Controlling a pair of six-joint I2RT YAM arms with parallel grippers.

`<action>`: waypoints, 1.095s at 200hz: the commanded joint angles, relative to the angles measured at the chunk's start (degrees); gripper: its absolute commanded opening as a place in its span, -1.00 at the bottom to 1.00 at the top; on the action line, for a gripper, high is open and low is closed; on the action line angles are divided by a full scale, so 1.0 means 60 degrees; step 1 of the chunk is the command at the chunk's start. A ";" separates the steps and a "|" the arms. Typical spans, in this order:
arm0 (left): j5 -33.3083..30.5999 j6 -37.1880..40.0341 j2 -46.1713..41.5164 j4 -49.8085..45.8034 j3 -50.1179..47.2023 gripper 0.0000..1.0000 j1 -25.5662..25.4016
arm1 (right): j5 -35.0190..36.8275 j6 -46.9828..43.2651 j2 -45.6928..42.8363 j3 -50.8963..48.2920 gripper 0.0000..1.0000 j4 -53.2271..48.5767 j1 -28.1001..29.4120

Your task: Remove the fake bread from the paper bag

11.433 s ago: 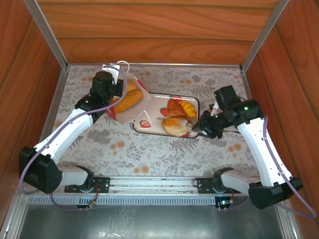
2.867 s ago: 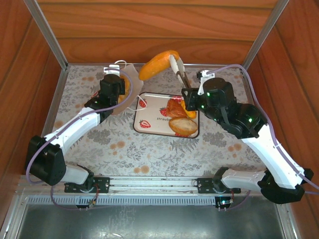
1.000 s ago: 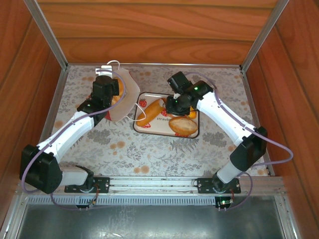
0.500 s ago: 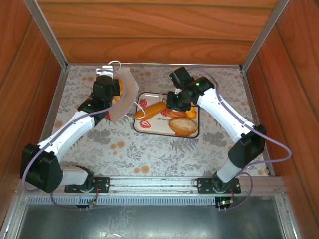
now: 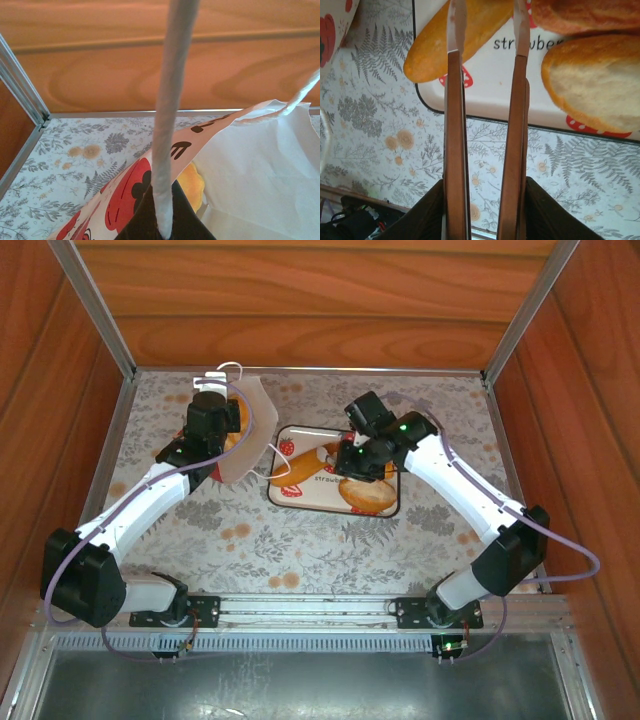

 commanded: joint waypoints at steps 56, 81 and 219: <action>0.0129 -0.0179 -0.0188 0.0031 -0.0112 -1.00 0.0060 | -0.0493 0.0617 -0.0012 -0.0814 -0.44 0.0460 0.0407; 0.0114 -0.0178 -0.0217 0.0030 -0.0144 -1.00 0.0060 | -0.0397 0.0545 0.0251 -0.0814 -0.46 0.0467 0.0413; 0.0129 -0.0192 -0.0262 0.0030 -0.0175 -1.00 0.0060 | 0.0532 0.0008 0.1209 0.0754 -0.46 0.0395 0.0323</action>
